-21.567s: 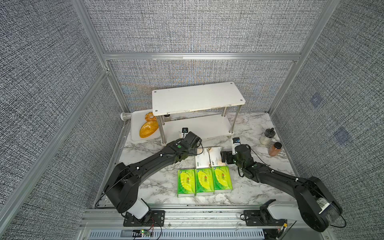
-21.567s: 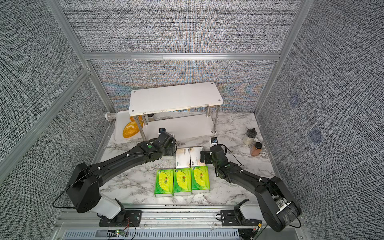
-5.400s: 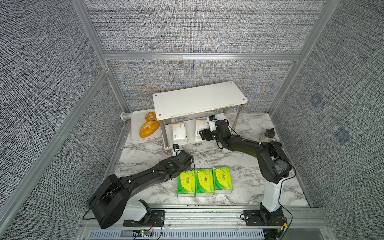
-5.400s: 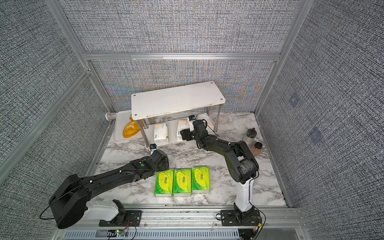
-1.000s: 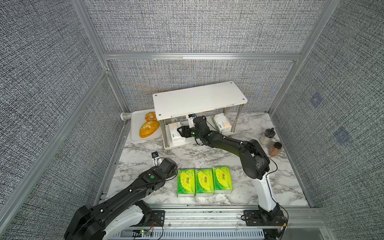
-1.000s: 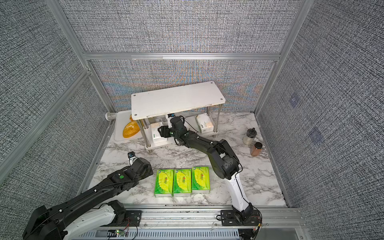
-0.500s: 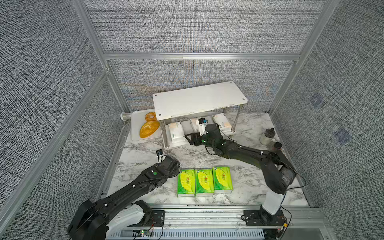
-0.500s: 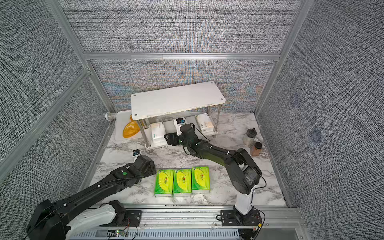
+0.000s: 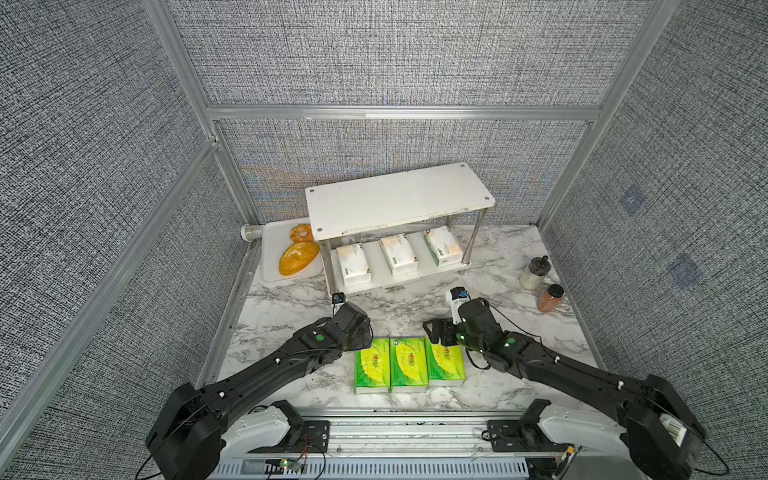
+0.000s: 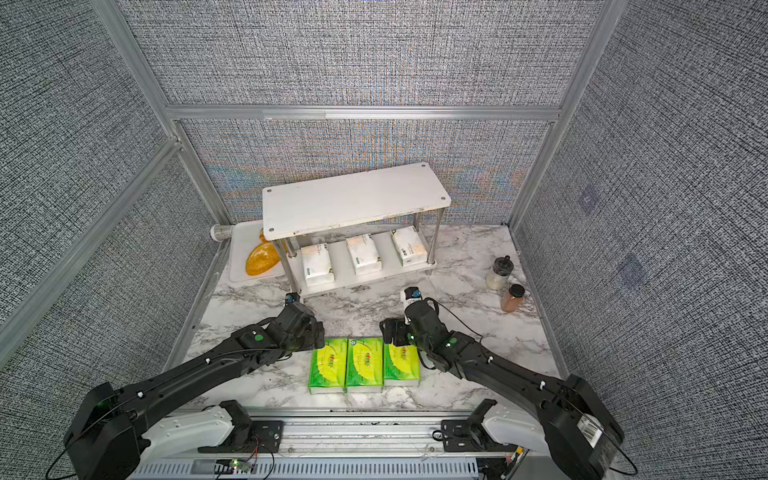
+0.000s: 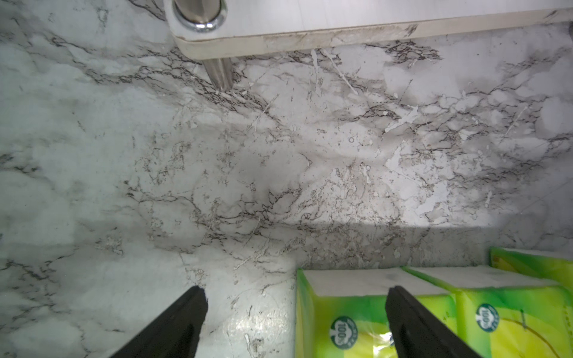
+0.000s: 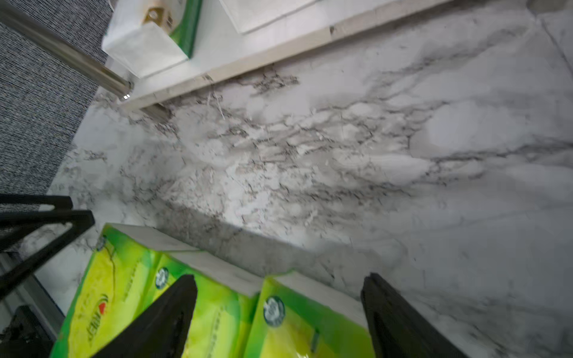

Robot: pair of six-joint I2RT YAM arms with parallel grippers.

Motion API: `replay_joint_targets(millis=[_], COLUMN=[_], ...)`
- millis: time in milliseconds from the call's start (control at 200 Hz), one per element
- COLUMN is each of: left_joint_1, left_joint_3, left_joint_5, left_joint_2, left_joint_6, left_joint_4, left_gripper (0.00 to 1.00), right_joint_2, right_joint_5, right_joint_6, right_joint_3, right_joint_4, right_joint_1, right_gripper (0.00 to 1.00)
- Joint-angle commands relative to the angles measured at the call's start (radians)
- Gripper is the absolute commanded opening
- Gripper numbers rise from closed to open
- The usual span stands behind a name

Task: Place the tissue boxes on the shelf by color
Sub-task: Pick up the box of tissues from the center of the board.

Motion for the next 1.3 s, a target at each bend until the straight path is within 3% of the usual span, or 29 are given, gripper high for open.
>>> replay_joint_targets(millis=[0,255,400,616,751,1061,1136,1296], left_joint_1=[-0.001,-0.001,-0.001,-0.001,-0.001,-0.033,-0.053,-0.102], left_joint_3=[0.006,0.019,0.033,0.056,0.075,0.136,0.161,0.237], left_joint_5=[0.009,0.012,0.006,0.001,0.007,0.029,0.031,0.076], left_joint_2=[0.013,0.029,0.02,0.025,0.033,0.071,0.08,0.132], left_joint_6=[0.021,0.021,0.027,0.043,0.045,0.065,0.065,0.055], left_joint_4=[0.018,0.03,0.012,-0.009,-0.013,-0.027,-0.026,-0.011], left_gripper=[0.95,0.95,0.95,0.95,0.95,0.95,0.95,0.95], right_joint_2=[-0.054,-0.004,0.03,-0.025,-0.053,-0.11,-0.106,-0.039], right_joint_5=[0.0,-0.019,0.032,0.11,0.073,-0.04,-0.063,-0.069], right_joint_6=[0.035,0.081,0.101,0.044,0.023,0.06,0.076,0.098], right_joint_3=[-0.045,-0.092,-0.089,0.024,0.057,-0.029,-0.065,-0.131], right_joint_4=[-0.093,-0.065,-0.072,-0.214,-0.289,-0.322,-0.276,-0.172], right_joint_1=[0.004,0.061,0.092,0.07,0.043,0.036,0.035,0.033], right_gripper=[0.89,0.9,0.9,0.91,0.93,0.93,0.89,0.69])
